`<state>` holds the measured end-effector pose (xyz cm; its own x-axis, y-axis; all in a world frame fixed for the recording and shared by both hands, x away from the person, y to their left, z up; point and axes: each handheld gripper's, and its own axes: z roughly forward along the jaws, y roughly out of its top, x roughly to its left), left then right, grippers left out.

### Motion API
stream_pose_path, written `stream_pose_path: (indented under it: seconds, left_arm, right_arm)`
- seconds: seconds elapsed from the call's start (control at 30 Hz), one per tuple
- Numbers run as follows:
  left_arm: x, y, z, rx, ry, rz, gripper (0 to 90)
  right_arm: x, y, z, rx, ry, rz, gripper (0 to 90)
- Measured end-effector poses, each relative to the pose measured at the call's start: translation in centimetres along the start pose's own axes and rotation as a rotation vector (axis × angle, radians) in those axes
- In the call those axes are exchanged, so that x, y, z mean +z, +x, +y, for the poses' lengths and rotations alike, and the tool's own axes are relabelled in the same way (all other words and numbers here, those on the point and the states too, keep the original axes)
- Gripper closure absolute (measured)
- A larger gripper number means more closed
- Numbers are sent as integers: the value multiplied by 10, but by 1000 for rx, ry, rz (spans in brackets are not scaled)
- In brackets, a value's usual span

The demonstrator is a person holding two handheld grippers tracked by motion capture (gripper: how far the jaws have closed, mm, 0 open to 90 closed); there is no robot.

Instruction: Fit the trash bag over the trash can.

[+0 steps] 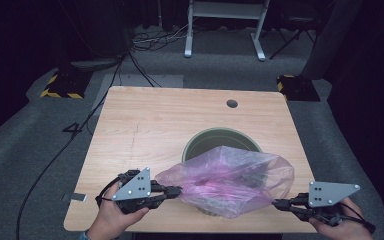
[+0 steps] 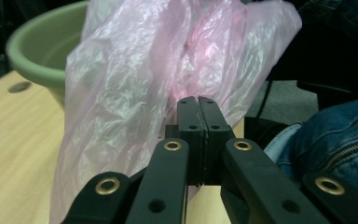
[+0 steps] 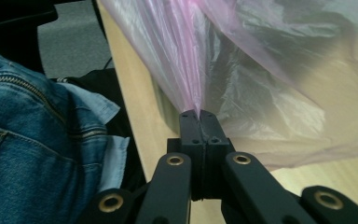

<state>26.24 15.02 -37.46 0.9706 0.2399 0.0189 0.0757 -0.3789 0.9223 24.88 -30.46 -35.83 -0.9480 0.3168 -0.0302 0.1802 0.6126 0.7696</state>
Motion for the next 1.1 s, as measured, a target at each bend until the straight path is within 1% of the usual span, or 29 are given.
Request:
stream_pose_path:
  seconds: [0.07, 0.17, 0.27, 0.37, 0.4, 0.43, 0.47, 0.5, 0.57, 0.6, 0.63, 0.7, 0.73, 0.77, 0.83, 0.9, 0.93, 1.0, 1.03, 1.1]
  left_arm:
    - [2, 0, -3, -6, 0, -17, 896]
    - [2, -1, -5, -7, -3, -27, 896]
    - [0, -1, -5, 0, -9, -35, 896]
    - [-3, -1, -5, -11, -20, -39, 894]
    - [-3, -1, -4, -12, -8, -22, 870]
    - [-4, 0, -3, -9, -4, 19, 777]
    - [-6, 0, -3, -16, -13, 44, 672]
    - [-9, 1, -2, -27, -31, 60, 628]
    - [-16, 3, 0, -33, -70, 97, 534]
    - [-20, 3, 2, -34, -86, 112, 512]
    - [-24, 4, 4, -30, -96, 126, 500]
    - [-30, 4, 8, -11, -105, 167, 440]
    - [-34, 4, 10, -4, -118, 186, 413]
    - [-37, 5, 13, -4, -129, 197, 388]
    - [-43, 6, 16, -1, -148, 211, 373]
    - [-47, 6, 20, -2, -163, 217, 362]
    - [-48, 7, 21, 0, -161, 230, 361]
    - [-50, 9, 24, -4, -174, 266, 361]
    - [-52, 11, 26, -17, -190, 287, 362]
    - [-55, 18, 29, -27, -204, 320, 361]
  right_arm:
    - [5, 1, -2, 3, 10, 15, 900]
    - [10, 0, -5, 6, 23, 28, 900]
    - [11, 1, -7, 7, 37, 33, 900]
    - [10, 2, -9, 10, 56, 33, 900]
    - [9, 3, -9, 13, 58, 32, 900]
    - [8, 4, -9, 9, 67, 25, 900]
    - [7, 4, -9, 5, 67, 15, 900]
    - [4, 4, -9, 17, 53, 10, 874]
    - [-3, 5, -7, 44, 10, -1, 734]
    - [-7, 5, -6, 51, -14, -17, 639]
    - [-12, 5, -5, 54, -40, -42, 567]
    - [-23, 4, -4, 56, -74, -81, 499]
    - [-29, 3, -4, 55, -88, -105, 476]
    - [-35, 2, -4, 55, -100, -133, 457]
    - [-47, -1, -3, 59, -138, -178, 429]
    - [-53, -4, 0, 68, -167, -222, 397]
    - [-54, -5, 2, 68, -173, -239, 386]
    - [-53, -10, 7, 63, -183, -265, 365]
    - [-52, -14, 11, 62, -188, -276, 363]
    - [-51, -21, 17, 73, -207, -303, 351]
